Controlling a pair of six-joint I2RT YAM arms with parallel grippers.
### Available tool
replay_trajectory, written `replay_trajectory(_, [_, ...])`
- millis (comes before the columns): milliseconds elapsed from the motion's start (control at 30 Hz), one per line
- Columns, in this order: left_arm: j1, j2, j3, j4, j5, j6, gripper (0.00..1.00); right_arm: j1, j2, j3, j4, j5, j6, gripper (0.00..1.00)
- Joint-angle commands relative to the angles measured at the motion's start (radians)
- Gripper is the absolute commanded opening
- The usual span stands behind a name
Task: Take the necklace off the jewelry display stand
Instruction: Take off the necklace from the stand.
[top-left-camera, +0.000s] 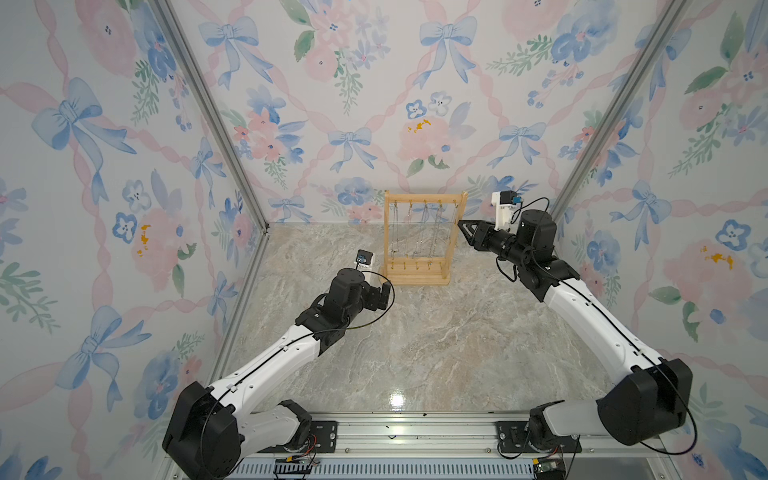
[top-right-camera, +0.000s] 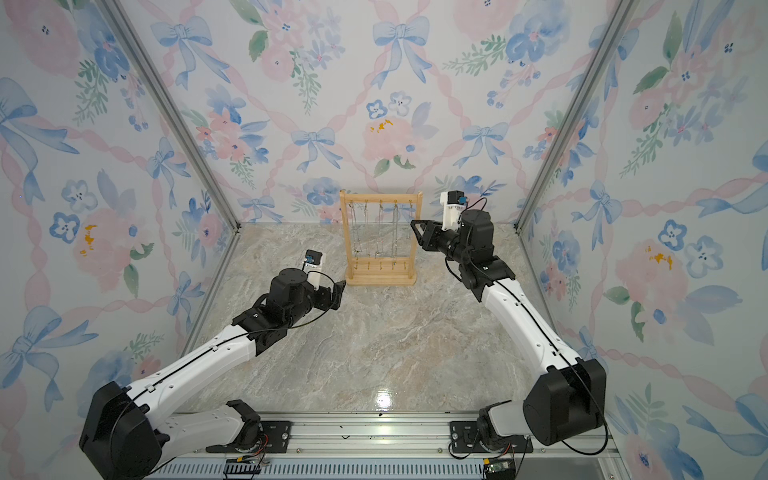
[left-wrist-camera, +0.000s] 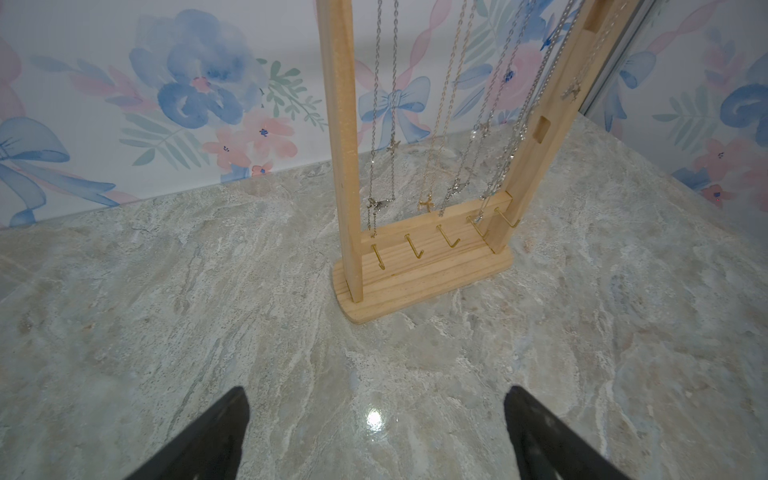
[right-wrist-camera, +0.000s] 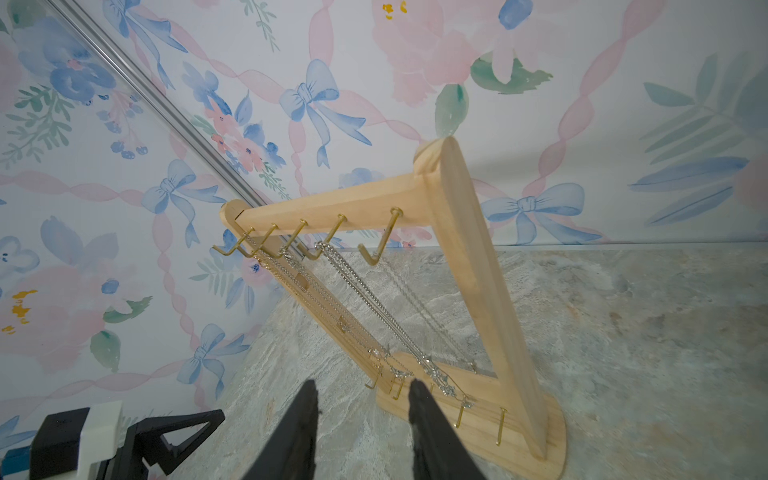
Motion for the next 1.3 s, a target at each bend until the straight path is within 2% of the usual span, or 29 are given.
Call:
replay_trajectory(0, [-0.012, 0.011, 0.010, -0.013, 0.028, -0.016, 0.98, 0.007, 0.052, 0.076, -0.047, -0.014, 0.016, 0.36])
replay_trajectory(133, [-0.017, 0.026, 0.015, -0.013, 0.067, -0.017, 0.98, 0.023, 0.123, 0.155, -0.091, 0.006, -0.010, 0.34])
replay_trajectory(467, [-0.023, 0.014, 0.016, -0.013, 0.082, -0.014, 0.98, 0.041, 0.204, 0.195, -0.029, 0.029, -0.032, 0.33])
replay_trajectory(767, [-0.023, -0.028, 0.023, -0.015, 0.099, -0.021, 0.98, 0.043, 0.135, 0.111, 0.008, 0.072, -0.096, 0.31])
replay_trajectory(967, [-0.017, -0.015, 0.026, -0.015, 0.107, -0.023, 0.98, 0.023, 0.052, 0.029, 0.004, 0.060, -0.086, 0.32])
replay_trajectory(1267, [-0.014, 0.005, 0.024, -0.014, 0.108, -0.022, 0.98, 0.009, 0.105, 0.093, -0.023, 0.038, -0.095, 0.32])
